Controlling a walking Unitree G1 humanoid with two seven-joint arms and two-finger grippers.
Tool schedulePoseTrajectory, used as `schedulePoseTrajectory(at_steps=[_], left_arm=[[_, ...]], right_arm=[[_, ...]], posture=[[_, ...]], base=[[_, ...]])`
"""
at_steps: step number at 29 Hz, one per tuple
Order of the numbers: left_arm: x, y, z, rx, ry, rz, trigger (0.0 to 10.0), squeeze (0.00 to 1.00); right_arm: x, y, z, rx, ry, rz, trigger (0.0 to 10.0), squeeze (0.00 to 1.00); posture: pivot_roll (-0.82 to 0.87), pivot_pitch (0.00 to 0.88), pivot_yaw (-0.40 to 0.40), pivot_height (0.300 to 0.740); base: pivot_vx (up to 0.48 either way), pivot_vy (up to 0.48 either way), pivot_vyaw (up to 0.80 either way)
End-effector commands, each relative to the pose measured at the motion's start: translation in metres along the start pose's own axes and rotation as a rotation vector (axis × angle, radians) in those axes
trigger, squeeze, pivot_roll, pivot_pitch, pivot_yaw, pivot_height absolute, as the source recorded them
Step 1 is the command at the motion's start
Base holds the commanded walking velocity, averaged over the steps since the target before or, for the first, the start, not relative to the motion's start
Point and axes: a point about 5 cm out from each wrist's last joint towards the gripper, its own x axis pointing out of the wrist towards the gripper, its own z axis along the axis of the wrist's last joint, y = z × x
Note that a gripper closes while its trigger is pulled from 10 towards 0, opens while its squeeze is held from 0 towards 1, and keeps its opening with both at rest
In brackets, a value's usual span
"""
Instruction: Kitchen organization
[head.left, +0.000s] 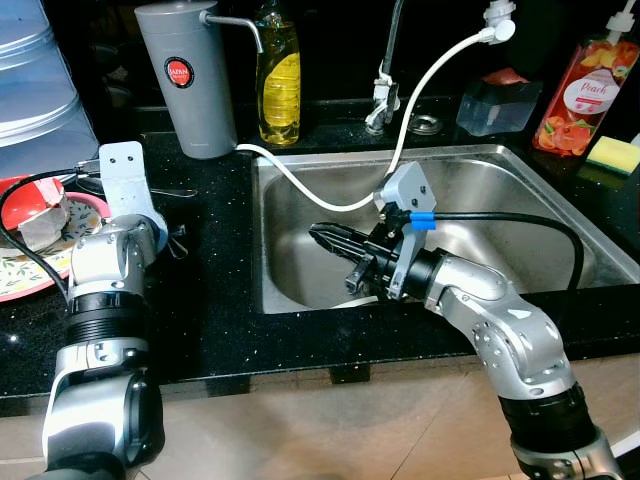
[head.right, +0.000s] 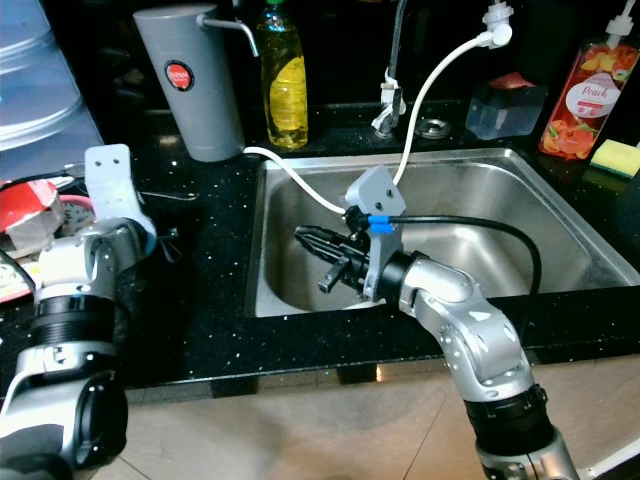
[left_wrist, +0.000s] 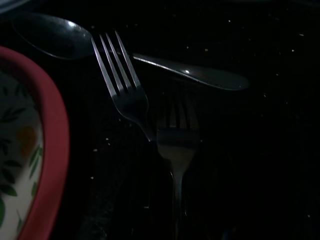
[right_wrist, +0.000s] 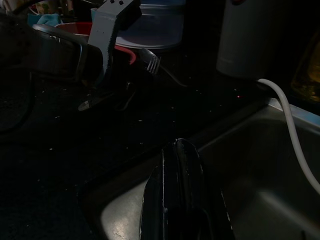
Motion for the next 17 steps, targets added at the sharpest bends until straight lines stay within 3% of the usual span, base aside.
schedulePoseTrajectory(at_steps=[1, 4, 5, 7, 8, 9, 10, 13, 17], left_arm=[[0.001, 0.007, -0.001, 0.035, -0.007, 0.027, 0.0, 0.0], [-0.001, 0.003, 0.004, 0.033, -0.035, 0.01, 0.0, 0.0], [-0.003, 0.001, 0.009, 0.043, -0.075, 0.002, 2.5, 0.0], [-0.006, -0.002, 0.017, 0.061, -0.133, -0.01, 2.5, 0.0], [-0.009, -0.007, 0.024, 0.043, -0.175, -0.043, 10.0, 0.0], [-0.012, -0.01, 0.029, 0.03, -0.206, -0.068, 10.0, 0.0], [-0.021, -0.024, 0.04, -0.016, -0.27, -0.172, 10.0, 0.0], [-0.025, -0.03, 0.044, -0.036, -0.291, -0.225, 10.0, 0.0], [-0.041, -0.058, 0.051, -0.116, -0.348, -0.477, 10.0, 0.0]], right_arm=[[0.0, 0.002, 0.002, -0.011, -0.013, 0.001, 10.0, 0.0], [0.0, 0.001, 0.003, -0.01, -0.02, -0.006, 10.0, 0.0], [0.0, 0.0, 0.003, -0.01, -0.023, -0.009, 10.0, 0.0], [0.0, 0.0, 0.003, -0.009, -0.025, -0.014, 10.0, 0.0], [0.0, -0.001, 0.004, -0.007, -0.032, -0.025, 10.0, 0.0], [0.0, -0.002, 0.005, -0.006, -0.036, -0.033, 10.0, 0.0], [0.001, -0.008, 0.008, 0.003, -0.058, -0.091, 10.0, 0.0], [0.001, -0.012, 0.01, 0.007, -0.068, -0.122, 10.0, 0.0], [0.002, -0.025, 0.018, 0.048, -0.123, -0.223, 10.0, 0.0]], posture=[[-0.08, 0.117, 0.018, 0.74], [-0.08, 0.116, 0.018, 0.74], [-0.08, 0.116, 0.018, 0.74], [-0.08, 0.115, 0.016, 0.74], [-0.08, 0.115, 0.016, 0.74], [-0.08, 0.115, 0.016, 0.74], [-0.08, 0.115, 0.016, 0.74], [-0.08, 0.115, 0.016, 0.74], [-0.08, 0.114, 0.015, 0.74]], base=[[0.0, 0.0, 0.0], [0.0, 0.0, 0.0], [0.0, 0.0, 0.0], [0.0, 0.0, 0.0], [0.0, 0.0, 0.0], [0.0, 0.0, 0.0], [0.0, 0.0, 0.0], [0.0, 0.0, 0.0], [0.0, 0.0, 0.0]])
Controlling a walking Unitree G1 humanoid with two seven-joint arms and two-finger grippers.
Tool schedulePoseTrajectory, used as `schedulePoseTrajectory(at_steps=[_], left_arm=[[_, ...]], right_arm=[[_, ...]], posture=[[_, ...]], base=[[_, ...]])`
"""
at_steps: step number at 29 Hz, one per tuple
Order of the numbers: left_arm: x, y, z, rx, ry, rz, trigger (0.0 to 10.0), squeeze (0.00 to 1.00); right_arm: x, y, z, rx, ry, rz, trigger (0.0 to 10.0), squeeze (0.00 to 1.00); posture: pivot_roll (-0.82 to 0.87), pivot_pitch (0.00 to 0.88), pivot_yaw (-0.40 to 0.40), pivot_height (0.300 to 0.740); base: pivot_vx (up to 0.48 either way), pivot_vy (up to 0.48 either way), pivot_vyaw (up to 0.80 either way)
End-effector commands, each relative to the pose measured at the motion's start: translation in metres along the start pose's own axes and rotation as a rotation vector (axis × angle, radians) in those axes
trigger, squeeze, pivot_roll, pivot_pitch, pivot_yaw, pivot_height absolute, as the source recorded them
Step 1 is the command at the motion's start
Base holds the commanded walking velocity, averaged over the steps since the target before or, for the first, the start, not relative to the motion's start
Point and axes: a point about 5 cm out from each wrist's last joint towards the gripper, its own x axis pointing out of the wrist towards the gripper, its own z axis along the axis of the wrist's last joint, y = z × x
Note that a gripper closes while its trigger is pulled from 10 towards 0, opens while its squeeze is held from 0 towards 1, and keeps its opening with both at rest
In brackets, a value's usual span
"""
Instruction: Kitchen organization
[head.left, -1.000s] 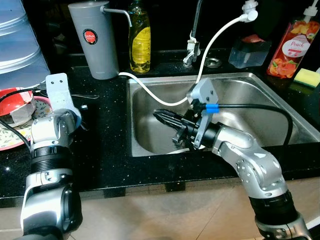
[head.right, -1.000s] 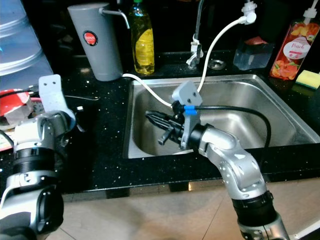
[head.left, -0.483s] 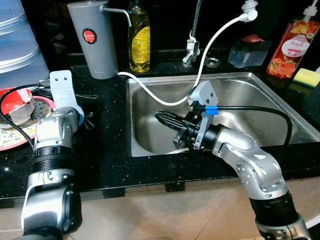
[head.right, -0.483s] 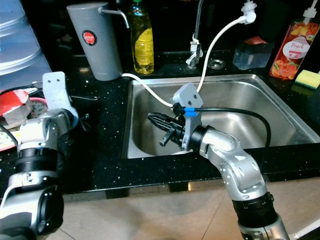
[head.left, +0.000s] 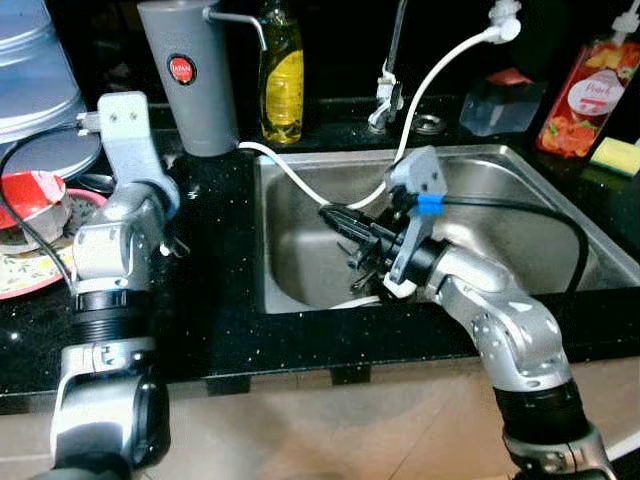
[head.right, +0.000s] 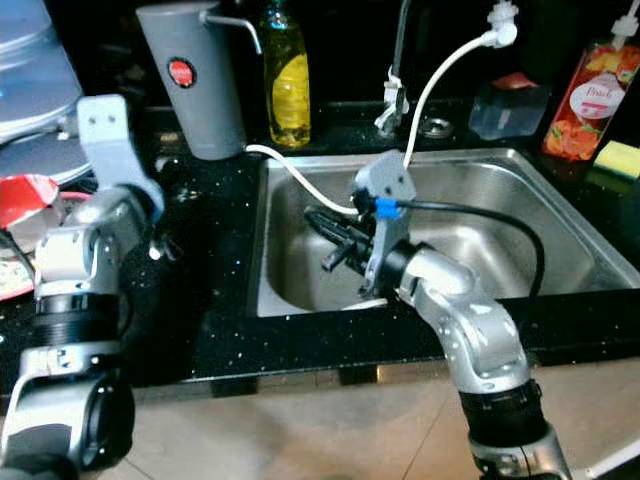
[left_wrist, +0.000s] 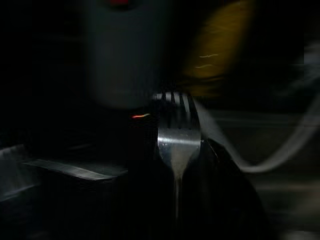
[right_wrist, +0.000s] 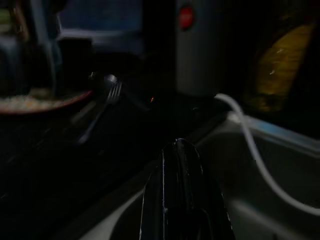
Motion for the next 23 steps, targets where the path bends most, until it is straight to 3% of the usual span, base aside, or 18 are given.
schedulePoseTrajectory(at_steps=[1, 4, 5, 7, 8, 10, 11, 20, 23], left_arm=[[-0.001, -0.014, 0.003, -0.012, -0.018, -0.092, 10.0, 0.0], [0.0, -0.028, -0.007, -0.008, 0.013, -0.144, 10.0, 0.0], [0.002, -0.043, -0.015, 0.022, -0.025, -0.205, 10.0, 0.0], [0.002, -0.048, -0.017, 0.028, -0.04, -0.229, 10.0, 0.0], [0.002, -0.061, -0.021, 0.005, -0.056, -0.308, 10.0, 0.0], [0.003, -0.067, -0.021, -0.011, -0.061, -0.343, 10.0, 0.0], [0.003, -0.074, -0.02, -0.033, -0.072, -0.385, 10.0, 0.0], [0.001, -0.091, -0.006, -0.08, -0.143, -0.48, 10.0, 0.0], [0.0, -0.094, 0.0, -0.102, -0.175, -0.501, 10.0, 0.0]], right_arm=[[0.0, -0.009, 0.005, 0.016, -0.036, -0.057, 10.0, 0.0], [0.0, -0.017, 0.01, -0.001, -0.048, -0.126, 10.0, 0.0], [0.0, -0.012, 0.013, -0.031, -0.042, -0.09, 10.0, 0.0], [0.0, -0.01, 0.014, -0.033, -0.041, -0.075, 10.0, 0.0], [0.0, -0.003, 0.013, -0.018, -0.045, -0.03, 10.0, 0.0], [0.0, 0.0, 0.013, -0.013, -0.046, -0.01, 10.0, 0.0], [0.0, 0.003, 0.012, -0.005, -0.043, 0.011, 10.0, 1.0], [-0.002, 0.012, -0.001, 0.034, 0.015, 0.072, 10.0, 1.0], [0.0, 0.009, -0.008, 0.037, 0.058, 0.024, 10.0, 1.0]], posture=[[-0.08, 0.114, 0.015, 0.74], [-0.08, 0.106, 0.015, 0.74], [-0.08, 0.106, 0.015, 0.74], [-0.08, 0.106, 0.015, 0.74], [-0.1, 0.097, 0.012, 0.74], [-0.1, 0.097, 0.012, 0.74], [-0.11, 0.094, 0.014, 0.74], [-0.11, 0.1, 0.015, 0.74], [-0.11, 0.104, 0.014, 0.74]], base=[[0.0, 0.0, 0.0], [0.0, 0.0, 0.0], [0.0, 0.0, 0.0], [0.0, 0.0, 0.0], [0.0, 0.0, 0.0], [0.0, 0.0, 0.0], [0.0, 0.0, 0.0], [0.0, 0.0, 0.0], [0.0, 0.0, 0.0]])
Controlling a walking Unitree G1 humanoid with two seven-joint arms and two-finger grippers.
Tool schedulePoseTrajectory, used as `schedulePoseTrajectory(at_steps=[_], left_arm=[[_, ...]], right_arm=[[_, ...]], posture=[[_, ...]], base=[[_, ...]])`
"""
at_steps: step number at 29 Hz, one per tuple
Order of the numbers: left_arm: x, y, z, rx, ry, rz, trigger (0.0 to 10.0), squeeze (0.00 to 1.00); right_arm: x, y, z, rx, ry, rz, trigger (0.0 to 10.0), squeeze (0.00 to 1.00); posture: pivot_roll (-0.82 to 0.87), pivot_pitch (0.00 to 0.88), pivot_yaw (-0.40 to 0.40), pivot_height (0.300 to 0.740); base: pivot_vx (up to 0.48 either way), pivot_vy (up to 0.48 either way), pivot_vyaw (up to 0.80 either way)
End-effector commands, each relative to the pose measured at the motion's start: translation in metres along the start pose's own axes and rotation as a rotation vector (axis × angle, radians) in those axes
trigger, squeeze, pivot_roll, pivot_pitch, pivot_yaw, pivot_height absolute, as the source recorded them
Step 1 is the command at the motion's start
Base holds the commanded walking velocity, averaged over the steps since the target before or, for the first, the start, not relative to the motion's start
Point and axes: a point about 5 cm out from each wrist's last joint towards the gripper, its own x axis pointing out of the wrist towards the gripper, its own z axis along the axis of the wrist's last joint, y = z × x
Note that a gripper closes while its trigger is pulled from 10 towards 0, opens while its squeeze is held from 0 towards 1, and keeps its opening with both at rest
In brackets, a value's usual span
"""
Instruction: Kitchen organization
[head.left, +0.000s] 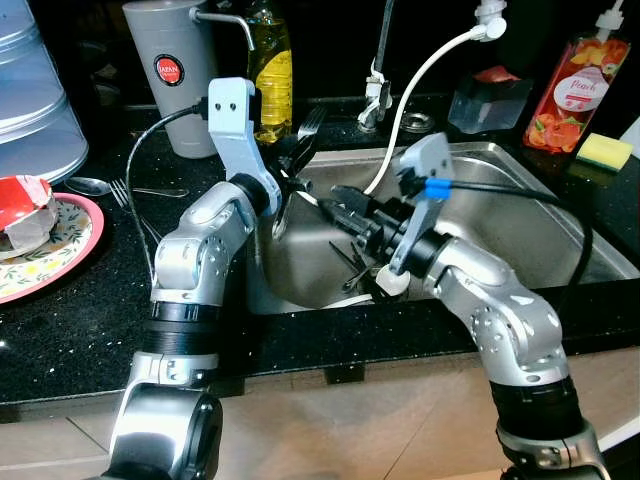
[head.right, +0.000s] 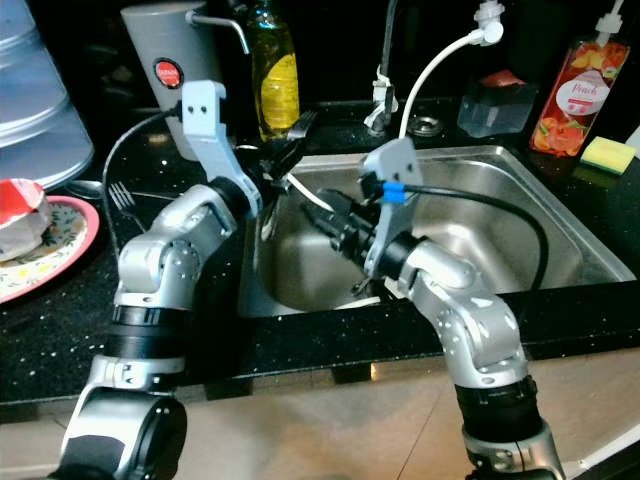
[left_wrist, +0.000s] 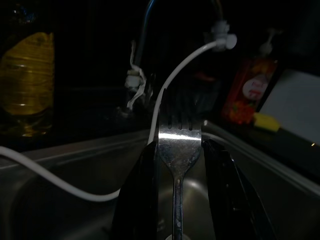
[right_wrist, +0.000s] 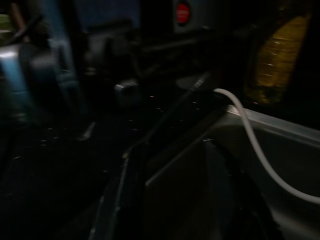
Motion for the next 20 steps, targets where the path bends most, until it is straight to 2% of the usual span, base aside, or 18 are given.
schedulePoseTrajectory(at_steps=[1, 2, 5, 7, 8, 9, 14, 20], left_arm=[[0.002, -0.01, 0.009, -0.017, -0.058, -0.048, 10.0, 0.0], [0.002, -0.012, 0.011, -0.021, -0.071, -0.06, 10.0, 0.0], [0.0, -0.013, 0.009, -0.013, -0.082, -0.055, 10.0, 0.0], [0.0, -0.011, 0.007, 0.0, -0.081, -0.042, 10.0, 0.0], [0.0, -0.011, 0.007, 0.0, -0.081, -0.042, 10.0, 0.0], [-0.001, -0.014, 0.006, -0.006, -0.083, -0.059, 10.0, 0.0], [-0.002, -0.022, 0.006, -0.027, -0.089, -0.102, 10.0, 0.0], [-0.001, -0.036, 0.003, -0.068, -0.085, -0.173, 10.0, 0.0]], right_arm=[[0.002, 0.0, -0.007, 0.013, 0.043, -0.022, 10.0, 0.3], [0.003, 0.0, -0.008, 0.022, 0.049, -0.033, 10.0, 0.0], [0.005, 0.001, -0.008, 0.071, 0.031, -0.047, 10.0, 0.0], [0.006, 0.004, -0.004, 0.141, -0.014, -0.031, 10.0, 0.0], [0.006, 0.004, -0.004, 0.141, -0.014, -0.031, 10.0, 0.0], [0.006, 0.006, 0.002, 0.196, -0.055, -0.005, 10.0, 0.0], [0.007, 0.008, 0.002, 0.209, -0.059, -0.008, 10.0, 0.0], [0.013, 0.019, -0.002, 0.249, -0.047, 0.032, 10.0, 0.0]], posture=[[-0.11, 0.105, 0.012, 0.74], [-0.11, 0.105, 0.012, 0.74], [-0.11, 0.105, 0.012, 0.74], [-0.11, 0.105, 0.012, 0.74], [-0.11, 0.105, 0.012, 0.74], [-0.11, 0.108, 0.011, 0.74], [-0.11, 0.108, 0.01, 0.74], [-0.11, 0.107, 0.012, 0.74]], base=[[0.0, 0.0, 0.0], [0.0, 0.0, 0.0], [0.0, 0.0, 0.0], [0.0, 0.0, 0.0], [0.0, 0.0, 0.0], [0.0, 0.0, 0.0], [0.0, 0.0, 0.0], [0.0, 0.0, 0.0]])
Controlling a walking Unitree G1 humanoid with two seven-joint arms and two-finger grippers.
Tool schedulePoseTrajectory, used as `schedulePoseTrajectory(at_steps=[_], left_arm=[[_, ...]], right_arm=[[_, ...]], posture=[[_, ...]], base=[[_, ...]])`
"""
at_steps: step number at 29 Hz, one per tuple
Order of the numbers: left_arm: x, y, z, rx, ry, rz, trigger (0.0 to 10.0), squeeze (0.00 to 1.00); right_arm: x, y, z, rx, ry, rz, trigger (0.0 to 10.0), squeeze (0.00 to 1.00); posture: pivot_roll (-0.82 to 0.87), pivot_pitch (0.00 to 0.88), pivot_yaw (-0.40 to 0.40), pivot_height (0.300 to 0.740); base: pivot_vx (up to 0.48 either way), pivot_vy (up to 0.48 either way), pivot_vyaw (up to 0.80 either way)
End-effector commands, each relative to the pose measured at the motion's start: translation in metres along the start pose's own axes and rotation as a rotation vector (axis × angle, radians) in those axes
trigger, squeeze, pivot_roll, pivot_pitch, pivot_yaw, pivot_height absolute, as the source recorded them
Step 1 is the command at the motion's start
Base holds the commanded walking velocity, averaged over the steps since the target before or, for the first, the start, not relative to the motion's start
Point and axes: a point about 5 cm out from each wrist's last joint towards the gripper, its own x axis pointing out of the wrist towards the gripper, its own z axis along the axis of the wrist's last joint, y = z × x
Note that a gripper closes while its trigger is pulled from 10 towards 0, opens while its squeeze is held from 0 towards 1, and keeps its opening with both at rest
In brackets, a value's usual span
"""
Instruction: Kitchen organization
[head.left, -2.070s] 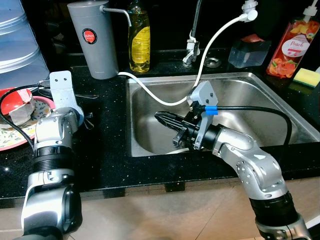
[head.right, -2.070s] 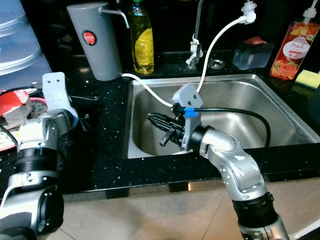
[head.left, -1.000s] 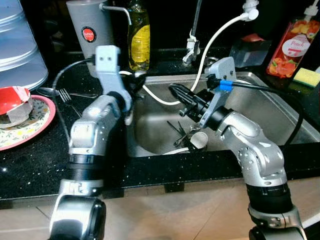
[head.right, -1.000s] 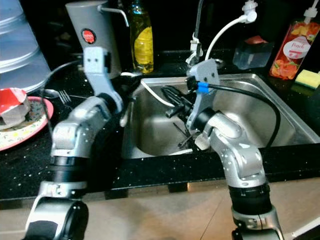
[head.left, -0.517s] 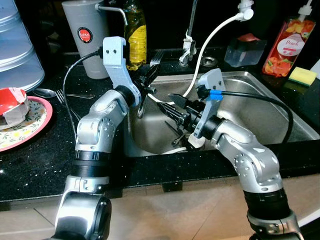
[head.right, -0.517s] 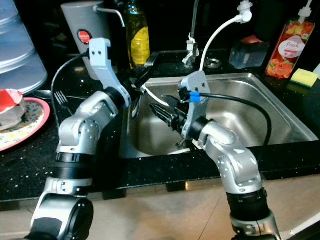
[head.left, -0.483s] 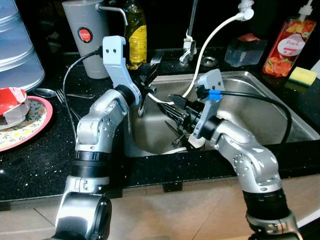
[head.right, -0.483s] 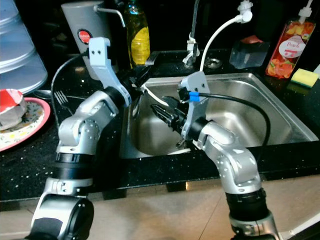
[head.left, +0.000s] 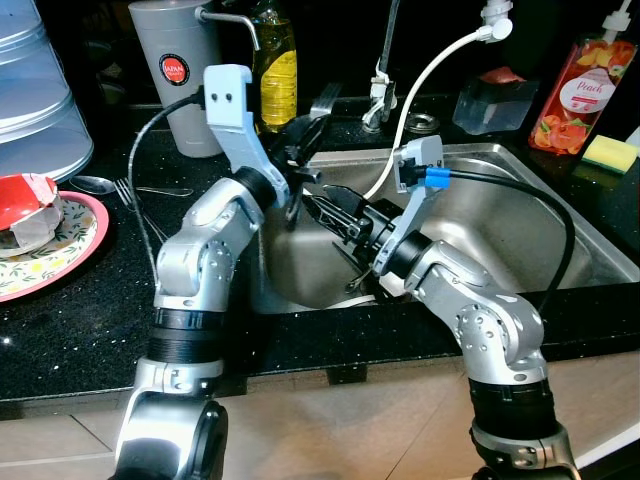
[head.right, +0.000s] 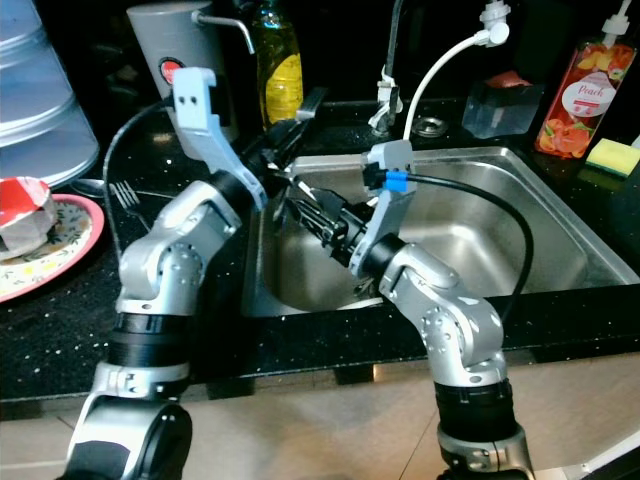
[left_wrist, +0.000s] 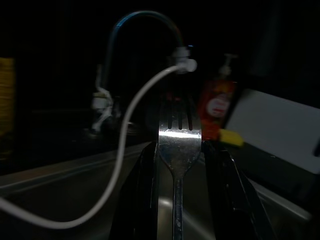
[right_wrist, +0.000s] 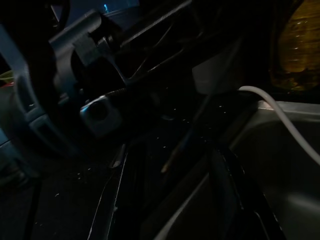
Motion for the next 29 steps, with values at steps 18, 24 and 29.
schedulePoseTrajectory(at_steps=[18, 24, 29], left_arm=[[-0.003, -0.013, -0.003, -0.035, 0.017, -0.079, 10.0, 0.0], [-0.003, -0.014, 0.0, -0.033, 0.009, -0.086, 10.0, 0.0], [-0.003, -0.014, 0.0, -0.033, 0.01, -0.087, 10.0, 0.0]], right_arm=[[0.002, -0.005, -0.001, -0.02, 0.005, -0.067, 0.0, 0.0], [0.002, -0.012, -0.006, -0.03, 0.032, -0.127, 0.0, 0.0], [0.003, -0.014, -0.005, -0.035, 0.029, -0.148, 0.0, 0.0]], posture=[[-0.11, 0.107, 0.016, 0.74], [-0.11, 0.106, 0.015, 0.74], [-0.11, 0.106, 0.015, 0.74]], base=[[0.0, 0.0, 0.0], [0.0, 0.0, 0.0], [0.0, 0.0, 0.0]])
